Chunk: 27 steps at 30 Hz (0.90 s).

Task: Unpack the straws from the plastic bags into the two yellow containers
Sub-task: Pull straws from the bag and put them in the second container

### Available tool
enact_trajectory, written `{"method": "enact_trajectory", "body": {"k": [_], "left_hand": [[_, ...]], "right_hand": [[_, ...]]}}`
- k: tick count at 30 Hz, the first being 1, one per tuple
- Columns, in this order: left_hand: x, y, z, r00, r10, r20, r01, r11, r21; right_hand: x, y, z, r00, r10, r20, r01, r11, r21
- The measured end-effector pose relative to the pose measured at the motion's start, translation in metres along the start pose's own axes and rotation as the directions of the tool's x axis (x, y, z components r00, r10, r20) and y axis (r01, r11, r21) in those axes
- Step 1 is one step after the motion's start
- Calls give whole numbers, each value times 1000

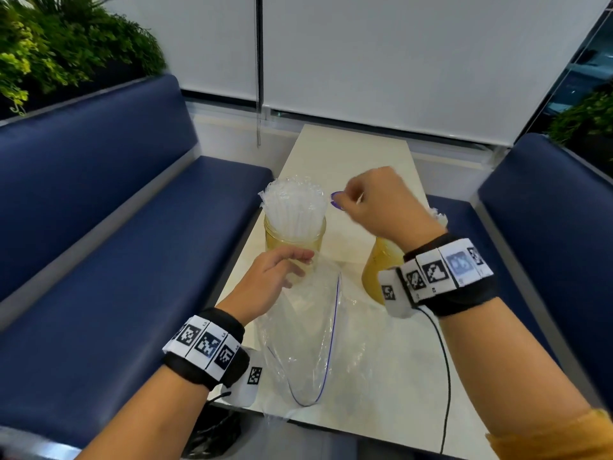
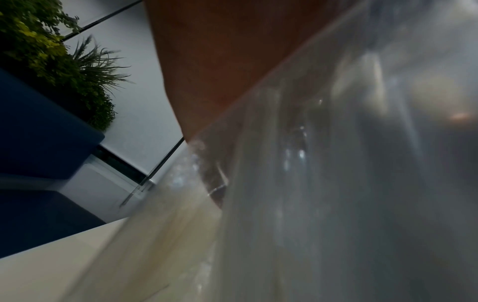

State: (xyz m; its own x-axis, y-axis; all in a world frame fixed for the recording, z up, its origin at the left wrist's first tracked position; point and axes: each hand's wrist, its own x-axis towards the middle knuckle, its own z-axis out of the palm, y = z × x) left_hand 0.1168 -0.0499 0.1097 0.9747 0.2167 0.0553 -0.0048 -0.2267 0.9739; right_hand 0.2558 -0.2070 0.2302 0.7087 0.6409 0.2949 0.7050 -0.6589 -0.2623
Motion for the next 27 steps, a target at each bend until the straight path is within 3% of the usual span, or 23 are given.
{"method": "enact_trajectory", "body": {"k": [2, 4, 7, 9, 17, 22, 24, 27], "left_hand": [[-1, 1, -2, 1000, 10, 13, -10, 1000, -21], [-3, 3, -4, 998, 54, 30, -54, 998, -14], [-3, 2, -8, 998, 59, 3, -59, 998, -19], [-3, 1, -9, 1000, 23, 9, -22, 997, -76], [-5, -7, -12, 1000, -26, 4, 26, 971, -238], [-3, -11, -17, 1000, -3, -2, 3, 986, -168], [-7, -6, -18, 1000, -10, 21, 13, 990, -138], [-16, -4, -19, 994, 35, 100, -13, 978, -206]], "right_hand": [[-20, -37, 12, 962, -109, 250, 106, 994, 27], [-38, -62, 34, 853, -125, 507, 124, 992, 36], [-54, -81, 68, 744, -14, 668, 102, 991, -92], [-59, -83, 81, 714, 9, 700, 102, 988, -116], [-73, -78, 99, 721, -216, 659, 88, 971, 222], [-75, -64, 90, 759, -145, 635, -74, 950, 305], [-76, -62, 82, 799, -143, 585, -111, 920, 376], [-75, -63, 71, 904, -160, 396, -79, 849, 523]]}}
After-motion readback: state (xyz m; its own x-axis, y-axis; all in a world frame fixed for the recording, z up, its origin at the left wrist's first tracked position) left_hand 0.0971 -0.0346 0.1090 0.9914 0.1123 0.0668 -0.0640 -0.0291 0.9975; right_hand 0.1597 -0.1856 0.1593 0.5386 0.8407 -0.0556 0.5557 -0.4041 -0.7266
